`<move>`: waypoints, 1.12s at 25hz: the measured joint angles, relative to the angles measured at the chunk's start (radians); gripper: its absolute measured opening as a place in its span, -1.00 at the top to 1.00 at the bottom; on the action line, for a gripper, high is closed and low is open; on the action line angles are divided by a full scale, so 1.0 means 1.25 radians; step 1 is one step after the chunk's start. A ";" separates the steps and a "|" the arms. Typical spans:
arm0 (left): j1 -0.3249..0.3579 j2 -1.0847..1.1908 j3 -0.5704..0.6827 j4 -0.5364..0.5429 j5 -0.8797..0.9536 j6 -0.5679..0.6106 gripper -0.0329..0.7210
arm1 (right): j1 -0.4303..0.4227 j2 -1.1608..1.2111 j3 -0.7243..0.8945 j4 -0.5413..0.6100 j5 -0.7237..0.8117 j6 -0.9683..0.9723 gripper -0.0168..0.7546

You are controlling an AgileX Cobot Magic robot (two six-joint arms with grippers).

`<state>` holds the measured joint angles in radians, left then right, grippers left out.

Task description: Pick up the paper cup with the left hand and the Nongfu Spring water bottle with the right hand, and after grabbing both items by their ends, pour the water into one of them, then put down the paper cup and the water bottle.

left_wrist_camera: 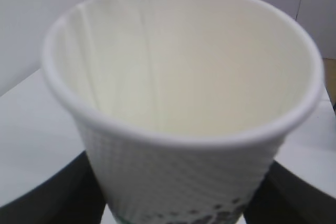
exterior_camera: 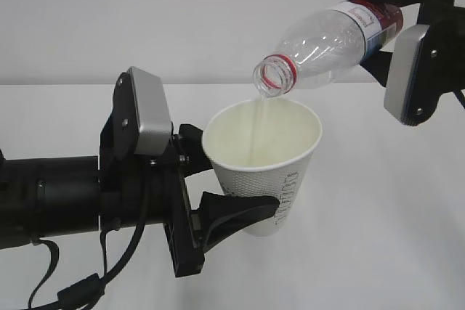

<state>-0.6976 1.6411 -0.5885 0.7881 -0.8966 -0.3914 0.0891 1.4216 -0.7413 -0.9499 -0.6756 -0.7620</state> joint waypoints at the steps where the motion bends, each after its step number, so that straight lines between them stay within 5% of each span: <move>1: 0.000 0.000 0.000 0.000 0.000 0.000 -0.46 | 0.000 0.000 0.000 0.000 0.000 0.000 -0.35; 28: 0.000 0.002 0.000 0.000 0.000 0.000 -0.46 | 0.000 0.000 0.000 0.000 0.000 -0.001 -0.35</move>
<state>-0.6976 1.6434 -0.5885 0.7881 -0.8966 -0.3914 0.0891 1.4216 -0.7413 -0.9499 -0.6756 -0.7636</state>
